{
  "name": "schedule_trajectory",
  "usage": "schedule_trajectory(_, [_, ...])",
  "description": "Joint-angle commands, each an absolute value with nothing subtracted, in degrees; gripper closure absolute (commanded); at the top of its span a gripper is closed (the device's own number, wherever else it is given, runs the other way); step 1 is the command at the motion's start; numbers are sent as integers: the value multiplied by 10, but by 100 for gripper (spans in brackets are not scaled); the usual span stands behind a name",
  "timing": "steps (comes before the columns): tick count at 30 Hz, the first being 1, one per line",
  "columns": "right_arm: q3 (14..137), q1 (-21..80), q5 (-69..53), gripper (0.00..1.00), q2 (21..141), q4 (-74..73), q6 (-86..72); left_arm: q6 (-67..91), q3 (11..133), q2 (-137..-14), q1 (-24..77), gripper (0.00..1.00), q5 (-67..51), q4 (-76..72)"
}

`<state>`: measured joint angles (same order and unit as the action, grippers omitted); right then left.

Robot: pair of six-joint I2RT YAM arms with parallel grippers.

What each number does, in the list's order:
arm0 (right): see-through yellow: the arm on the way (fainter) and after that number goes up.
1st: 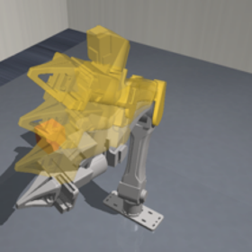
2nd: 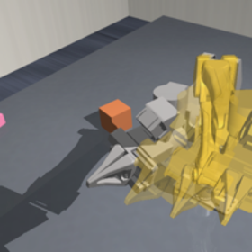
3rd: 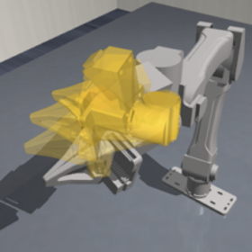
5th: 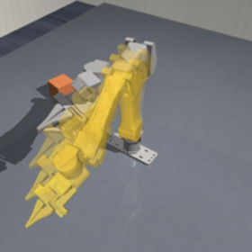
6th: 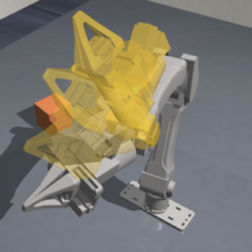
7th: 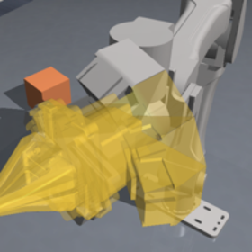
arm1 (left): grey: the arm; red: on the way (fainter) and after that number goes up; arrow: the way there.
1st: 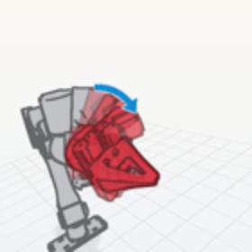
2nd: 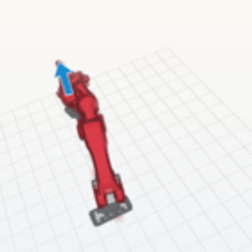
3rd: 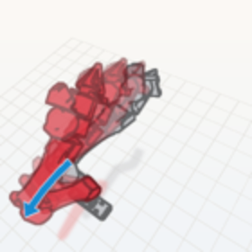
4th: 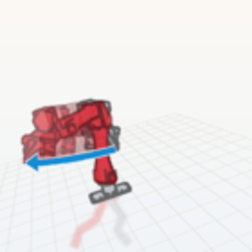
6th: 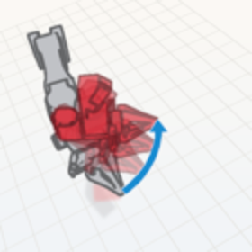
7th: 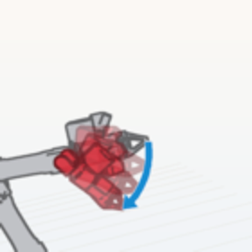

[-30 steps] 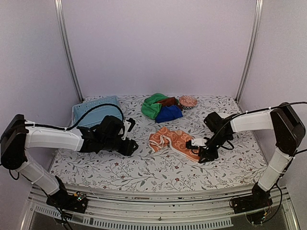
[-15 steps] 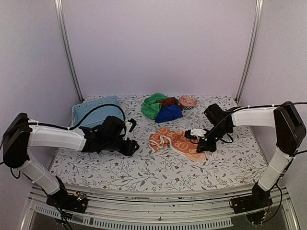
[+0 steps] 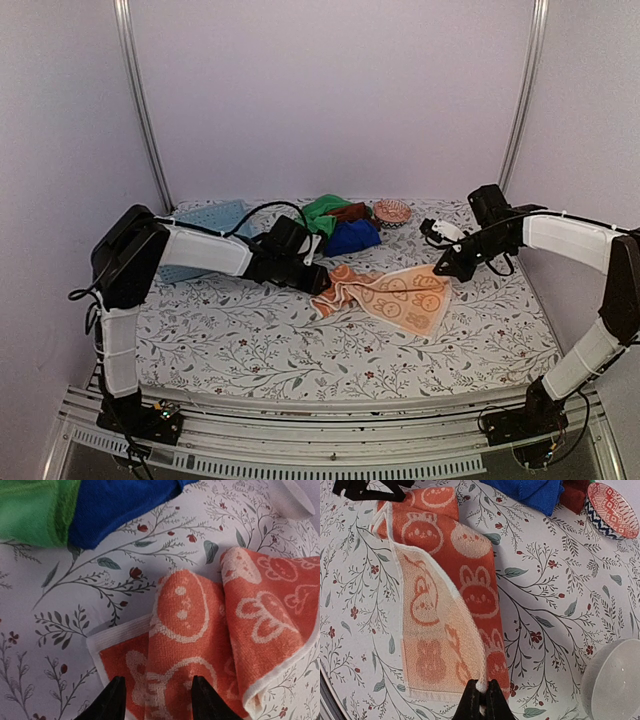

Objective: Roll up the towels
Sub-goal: Pick up the towel from the center of the board, then flatten out the towel at the center of the board.

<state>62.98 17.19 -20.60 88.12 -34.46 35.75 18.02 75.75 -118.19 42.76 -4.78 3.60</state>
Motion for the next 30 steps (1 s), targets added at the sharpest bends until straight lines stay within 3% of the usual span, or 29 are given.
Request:
schedule_trajectory(1, [621, 171, -204, 98, 877, -331, 334, 182, 771, -1202, 425, 63, -95, 67])
schedule_trajectory(3, [624, 171, -203, 98, 877, -330, 333, 185, 765, -1196, 424, 72, -92, 61])
schedule_trajectory(5, [629, 170, -204, 98, 881, -330, 332, 181, 753, -1186, 424, 93, -94, 53])
schedule_trajectory(7, [637, 170, -205, 98, 881, -332, 331, 181, 744, -1168, 424, 100, -85, 51])
schedule_trajectory(18, [689, 131, -210, 98, 782, -335, 304, 179, 644, -851, 431, 100, 29, 97])
schedule_trajectory(27, [584, 131, -402, 98, 650, -472, 436, 243, 553, -764, 505, 100, -71, 244])
schedule_trajectory(30, [566, 129, -381, 98, 626, -484, 443, 242, 554, -753, 516, 92, -89, 260])
